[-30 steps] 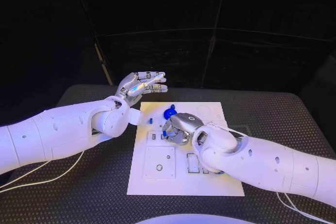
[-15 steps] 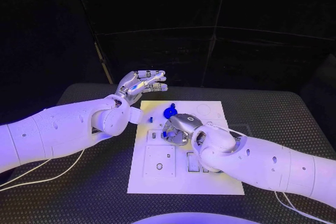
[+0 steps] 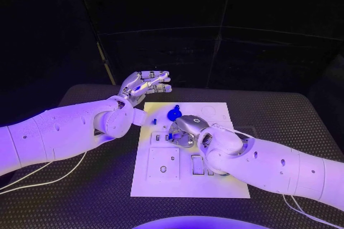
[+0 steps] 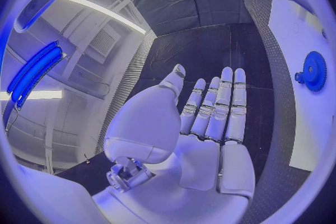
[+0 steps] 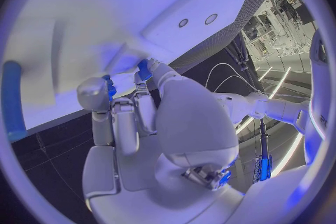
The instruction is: Assemble the parts on the task board
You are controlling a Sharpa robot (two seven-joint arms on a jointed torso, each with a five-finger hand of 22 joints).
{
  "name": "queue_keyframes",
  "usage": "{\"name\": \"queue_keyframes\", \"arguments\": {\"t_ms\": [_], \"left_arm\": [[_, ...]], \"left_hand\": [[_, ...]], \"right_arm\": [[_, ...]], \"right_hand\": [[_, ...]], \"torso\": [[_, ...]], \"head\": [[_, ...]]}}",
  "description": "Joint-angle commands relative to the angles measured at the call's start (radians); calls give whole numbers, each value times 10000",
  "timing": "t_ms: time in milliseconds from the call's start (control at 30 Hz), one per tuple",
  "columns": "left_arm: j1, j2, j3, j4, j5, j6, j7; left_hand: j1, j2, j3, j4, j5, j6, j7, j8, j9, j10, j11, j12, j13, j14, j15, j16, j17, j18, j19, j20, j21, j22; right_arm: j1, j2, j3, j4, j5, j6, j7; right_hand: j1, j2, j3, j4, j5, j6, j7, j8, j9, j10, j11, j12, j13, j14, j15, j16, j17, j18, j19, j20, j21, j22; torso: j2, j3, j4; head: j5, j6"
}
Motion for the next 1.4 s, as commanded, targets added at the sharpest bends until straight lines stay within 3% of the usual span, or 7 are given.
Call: {"name": "queue_keyframes", "arguments": {"t_ms": [33, 733, 1033, 1400], "left_arm": [[13, 10, 9, 8, -25, 108, 46], [13, 14, 9, 1, -25, 118, 23], [13, 13, 9, -6, -25, 123, 14], [12, 32, 9, -26, -25, 145, -4]], "left_hand": [[-7, 88, 9, -61, 40, 40, 620, 49, 12, 92, -20, 61, 6, 55, -8, -1, 12, 203, 68, -9, 26, -16], [-8, 87, 7, -62, 40, 30, 621, 46, 9, 94, -20, 58, 4, 53, -8, -5, 11, 202, 67, -10, 24, -19], [-10, 85, 6, -64, 40, 4, 622, 41, 5, 94, -19, 55, 2, 52, -8, -10, 10, 201, 66, -11, 22, -21], [-11, 84, 5, -66, 40, -21, 625, 35, 1, 91, -17, 50, 0, 52, -7, -14, 9, 201, 66, -11, 21, -23]], "right_arm": [[-18, -45, -26, -14, -155, 339, -214], [-18, -20, -26, 16, -181, 490, -242], [-18, -5, -26, 6, -181, 454, -270], [-18, 22, -26, 13, -181, 327, -268]], "right_hand": [[25, 114, 42, -14, 1, 86, -33, 34, 5, -20, -2, -37, 51, 936, -52, 11, 2162, -117, 12, -21, 14, -12], [-94, 16, 17, 12, -13, 82, -31, 22, -3, -14, -1, -39, 55, 934, -51, 8, 2155, -114, 3, -21, -4, -35], [-274, -247, -34, 38, 18, -173, 60, -139, -70, -112, 68, -153, -74, 933, -5, 4, 2150, -114, -12, 7, -40, -78], [-297, -353, -25, 20, 60, -286, 104, -206, -90, -157, 105, -203, -129, 933, 26, 4, 2154, -112, -15, 34, -54, -93]], "torso": [[6, -3, -5], [-1, -9, -1], [3, -3, 2], [0, -3, 1]], "head": [[-22, -9], [-33, -62], [-33, -74], [-32, -92]]}}
